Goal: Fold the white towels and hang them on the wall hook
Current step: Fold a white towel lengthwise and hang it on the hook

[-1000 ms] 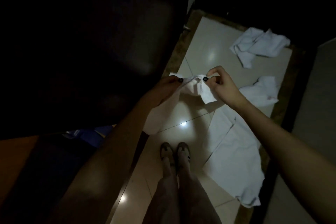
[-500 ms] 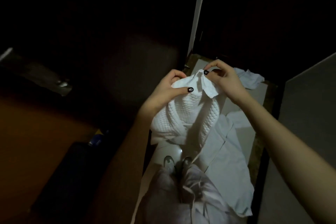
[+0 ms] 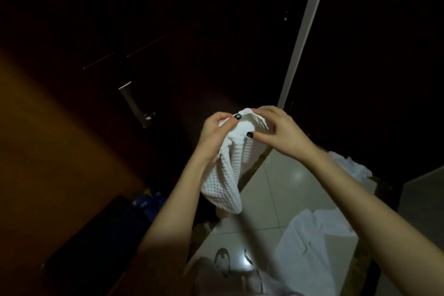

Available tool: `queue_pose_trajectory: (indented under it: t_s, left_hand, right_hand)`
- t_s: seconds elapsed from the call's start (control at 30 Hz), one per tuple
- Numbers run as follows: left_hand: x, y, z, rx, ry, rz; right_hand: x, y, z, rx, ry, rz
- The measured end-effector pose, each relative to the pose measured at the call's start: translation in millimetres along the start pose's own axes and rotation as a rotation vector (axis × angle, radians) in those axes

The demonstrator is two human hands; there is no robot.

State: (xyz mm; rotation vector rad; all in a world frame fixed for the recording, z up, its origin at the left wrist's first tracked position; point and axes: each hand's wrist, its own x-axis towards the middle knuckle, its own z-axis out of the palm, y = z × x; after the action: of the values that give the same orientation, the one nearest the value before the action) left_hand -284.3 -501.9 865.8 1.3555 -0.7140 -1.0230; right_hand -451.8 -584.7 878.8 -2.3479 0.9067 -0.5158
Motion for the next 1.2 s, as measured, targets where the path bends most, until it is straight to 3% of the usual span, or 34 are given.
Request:
queue_pose_trajectory:
  t_s: [0.3, 0.43, 0.57, 0.8, 0.93, 1.2]
  left_hand:
    - [-52, 47, -31, 0.072, 0.193, 0.149]
    - [-90, 50, -68, 0.151, 0.222, 0.182]
    - [-135, 50, -101, 0.270, 0.185, 0.172]
    - [-203, 42, -175, 0.453, 0.359, 0.187]
    - [-249, 26, -226, 0.595, 0.408, 0.054]
    - [-319, -2, -297, 0.684, 0.377, -0.166]
  right_hand:
    - [15, -60, 6, 0.125, 0.133, -0.275]
    - [17, -94, 3, 0.158, -0.026, -0.365]
    - [20, -138, 5, 0.034, -0.201, -0.497]
    - [13, -235, 42, 0.064, -0.293, -0.719]
    - [7, -280, 62, 0.182, -0.315, -0.732]
    - [4, -331, 90, 0.374, -0.161, -0.626]
